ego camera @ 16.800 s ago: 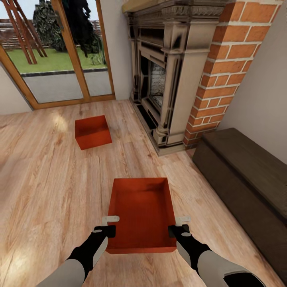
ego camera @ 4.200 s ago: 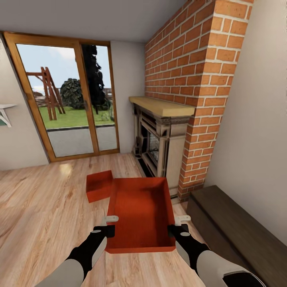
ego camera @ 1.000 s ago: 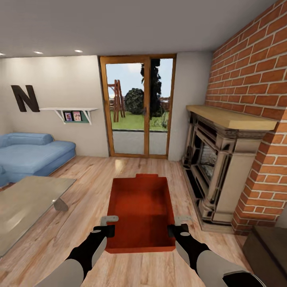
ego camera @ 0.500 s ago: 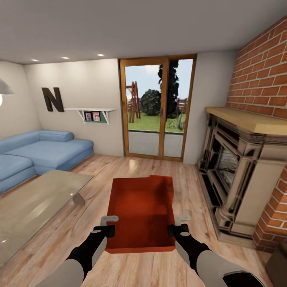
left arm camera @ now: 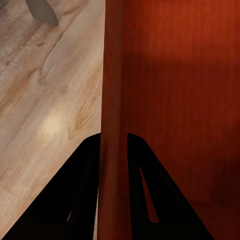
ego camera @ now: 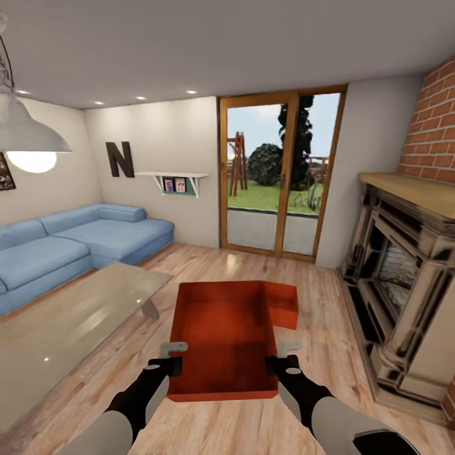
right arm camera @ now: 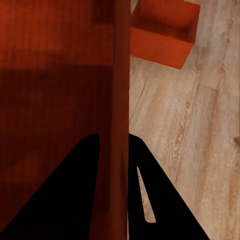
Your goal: Move the two storage containers from the living room to the garage. In the garage, place one container on the floor and stack the other container on top of it (either order is fine).
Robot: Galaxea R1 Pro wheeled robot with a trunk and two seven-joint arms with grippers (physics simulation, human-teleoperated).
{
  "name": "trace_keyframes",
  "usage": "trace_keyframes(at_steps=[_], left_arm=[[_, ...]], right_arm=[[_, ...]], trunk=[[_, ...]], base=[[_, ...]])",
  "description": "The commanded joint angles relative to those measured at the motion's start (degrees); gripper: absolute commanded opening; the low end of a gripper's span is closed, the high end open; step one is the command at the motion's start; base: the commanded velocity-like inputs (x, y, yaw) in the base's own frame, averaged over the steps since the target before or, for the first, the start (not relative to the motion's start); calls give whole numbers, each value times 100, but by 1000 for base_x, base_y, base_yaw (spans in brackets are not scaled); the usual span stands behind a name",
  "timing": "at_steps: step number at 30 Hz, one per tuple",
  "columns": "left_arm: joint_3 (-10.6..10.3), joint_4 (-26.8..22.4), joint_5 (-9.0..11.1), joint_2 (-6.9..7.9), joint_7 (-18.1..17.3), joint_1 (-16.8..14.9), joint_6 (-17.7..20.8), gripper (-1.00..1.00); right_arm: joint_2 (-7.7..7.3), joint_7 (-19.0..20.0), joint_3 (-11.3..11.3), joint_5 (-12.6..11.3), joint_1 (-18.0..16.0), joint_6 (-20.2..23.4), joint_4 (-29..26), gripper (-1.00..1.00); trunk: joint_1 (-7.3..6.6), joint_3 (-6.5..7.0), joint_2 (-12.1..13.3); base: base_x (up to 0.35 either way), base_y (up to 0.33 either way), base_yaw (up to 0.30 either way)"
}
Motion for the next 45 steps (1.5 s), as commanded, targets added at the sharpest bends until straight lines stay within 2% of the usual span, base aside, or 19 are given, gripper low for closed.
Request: trace_keyframes(at_steps=[1, 45], left_arm=[[75, -17, -80, 10, 169, -3, 44, -100], [74, -17, -75, 13, 169, -3, 44, -100]], right_arm=[[-1, -31, -36, 2, -1, -3, 0, -100], [-1, -39, -37, 2, -1, -2, 0, -100]], trunk=[[2, 1, -4], [2, 138, -4]], base=[[0, 0, 272], [0, 0, 271]])
